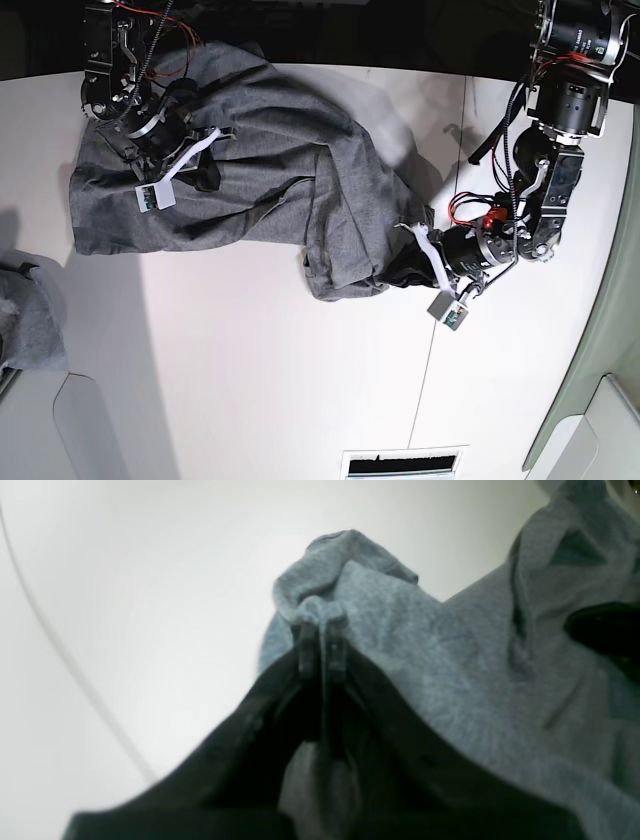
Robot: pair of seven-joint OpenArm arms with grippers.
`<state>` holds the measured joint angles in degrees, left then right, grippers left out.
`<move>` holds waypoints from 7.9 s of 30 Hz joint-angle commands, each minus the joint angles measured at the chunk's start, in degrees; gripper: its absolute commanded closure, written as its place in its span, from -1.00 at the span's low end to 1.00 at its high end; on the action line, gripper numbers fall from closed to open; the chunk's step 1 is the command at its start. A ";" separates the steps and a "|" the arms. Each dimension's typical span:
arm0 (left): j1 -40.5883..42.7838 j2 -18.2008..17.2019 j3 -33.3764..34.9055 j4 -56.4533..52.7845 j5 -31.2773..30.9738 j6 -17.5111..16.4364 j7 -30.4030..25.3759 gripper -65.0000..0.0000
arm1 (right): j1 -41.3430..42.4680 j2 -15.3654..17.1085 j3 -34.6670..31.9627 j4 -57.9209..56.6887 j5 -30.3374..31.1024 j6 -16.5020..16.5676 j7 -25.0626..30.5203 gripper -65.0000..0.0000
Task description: Layout the t-shirt on the table in an organized manner, then fold the t-shirt properly
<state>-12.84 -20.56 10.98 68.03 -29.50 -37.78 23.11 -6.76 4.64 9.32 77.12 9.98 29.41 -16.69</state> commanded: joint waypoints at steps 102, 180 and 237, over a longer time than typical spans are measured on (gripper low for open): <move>-4.26 -0.33 -1.51 -3.15 18.73 19.41 -2.84 1.00 | 7.37 -4.35 -0.83 0.26 3.96 1.84 1.07 0.49; 0.20 -8.83 -9.86 -10.64 4.81 0.20 -2.95 0.18 | 7.82 -0.96 3.63 -1.68 11.04 2.36 -4.66 0.49; 10.71 -20.41 -28.63 1.01 -35.89 -2.22 26.25 0.21 | 4.02 9.16 3.78 9.46 13.64 2.91 -16.46 0.56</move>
<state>-1.37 -39.48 -16.99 68.18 -64.12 -39.66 50.22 -3.36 13.17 12.58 85.69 22.59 31.94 -34.87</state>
